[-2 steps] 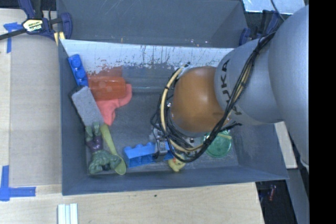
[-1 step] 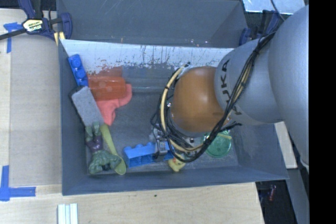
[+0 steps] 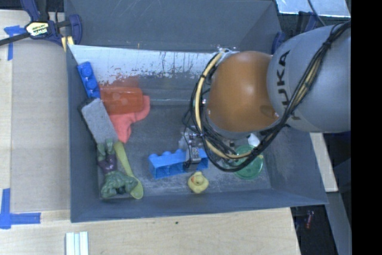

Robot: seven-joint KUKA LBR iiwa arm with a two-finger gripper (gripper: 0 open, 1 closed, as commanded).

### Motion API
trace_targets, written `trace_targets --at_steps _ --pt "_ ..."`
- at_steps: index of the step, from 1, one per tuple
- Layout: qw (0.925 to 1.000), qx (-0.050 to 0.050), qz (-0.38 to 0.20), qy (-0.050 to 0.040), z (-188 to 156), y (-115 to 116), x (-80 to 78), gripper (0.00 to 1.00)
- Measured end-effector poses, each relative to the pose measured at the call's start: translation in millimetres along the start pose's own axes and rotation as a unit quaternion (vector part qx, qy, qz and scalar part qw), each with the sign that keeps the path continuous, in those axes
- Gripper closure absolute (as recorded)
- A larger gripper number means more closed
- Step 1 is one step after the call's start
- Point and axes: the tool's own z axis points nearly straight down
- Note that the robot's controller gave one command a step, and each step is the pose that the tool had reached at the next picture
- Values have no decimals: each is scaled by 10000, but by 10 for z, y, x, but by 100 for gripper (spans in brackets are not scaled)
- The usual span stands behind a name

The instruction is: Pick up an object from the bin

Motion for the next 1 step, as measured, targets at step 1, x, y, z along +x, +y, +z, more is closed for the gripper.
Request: trace_targets --at_steps 1 --pt "9998 3 -215 26 -753 60 -28 100"
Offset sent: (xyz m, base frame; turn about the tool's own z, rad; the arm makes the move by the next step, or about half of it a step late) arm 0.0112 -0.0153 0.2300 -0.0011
